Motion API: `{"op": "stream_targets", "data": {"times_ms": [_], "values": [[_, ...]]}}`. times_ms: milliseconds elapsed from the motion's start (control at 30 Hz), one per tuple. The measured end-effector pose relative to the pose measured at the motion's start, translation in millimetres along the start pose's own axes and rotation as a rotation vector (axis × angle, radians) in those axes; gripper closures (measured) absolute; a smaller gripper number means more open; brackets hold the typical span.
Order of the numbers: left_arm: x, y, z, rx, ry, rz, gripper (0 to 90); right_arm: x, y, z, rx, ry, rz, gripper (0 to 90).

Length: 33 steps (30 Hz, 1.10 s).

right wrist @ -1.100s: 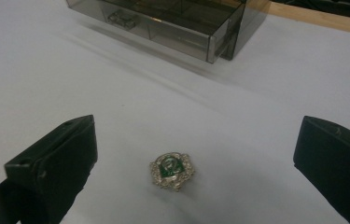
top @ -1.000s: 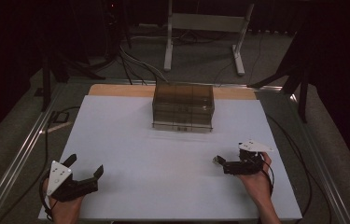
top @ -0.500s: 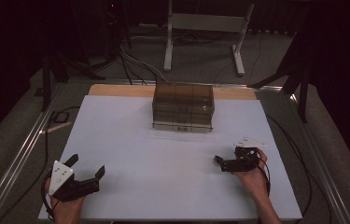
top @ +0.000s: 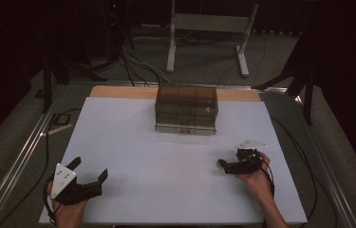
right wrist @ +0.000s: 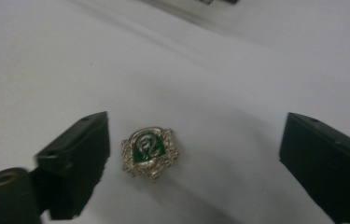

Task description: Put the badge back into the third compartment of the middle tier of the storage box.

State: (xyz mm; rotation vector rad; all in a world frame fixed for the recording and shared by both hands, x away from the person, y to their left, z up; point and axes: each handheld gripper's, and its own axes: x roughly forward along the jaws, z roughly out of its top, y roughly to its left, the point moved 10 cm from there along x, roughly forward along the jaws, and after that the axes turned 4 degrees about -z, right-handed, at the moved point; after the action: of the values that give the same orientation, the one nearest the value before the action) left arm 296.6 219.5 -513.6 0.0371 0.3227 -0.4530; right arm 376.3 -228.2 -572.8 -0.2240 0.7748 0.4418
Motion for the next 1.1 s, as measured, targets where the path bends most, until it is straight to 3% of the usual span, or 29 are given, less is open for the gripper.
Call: {"op": "stream_targets", "data": {"times_ms": [367, 633, 867, 1100], "values": [[-0.2, 0.7, -0.3, -0.002, 0.001, 0.0, 0.7, 9.4, 11.4, -12.0, -0.035, 0.075, 0.061, 43.0], [0.3, -0.6, -0.4, 0.004, 0.005, 0.0, 0.7, 6.7, 20.4, -13.5, -0.042, 0.073, 0.108, 64.1], [0.5, -0.3, -0.7, 0.003, 0.006, 0.002, 0.7, 4.1, 22.5, -13.5, -0.05, 0.068, 0.105, 67.2], [0.4, 0.1, -0.8, 0.0, 0.008, 0.005, 0.7, -5.4, 29.3, -10.8, -0.102, 0.033, 0.087, 76.5]]}}
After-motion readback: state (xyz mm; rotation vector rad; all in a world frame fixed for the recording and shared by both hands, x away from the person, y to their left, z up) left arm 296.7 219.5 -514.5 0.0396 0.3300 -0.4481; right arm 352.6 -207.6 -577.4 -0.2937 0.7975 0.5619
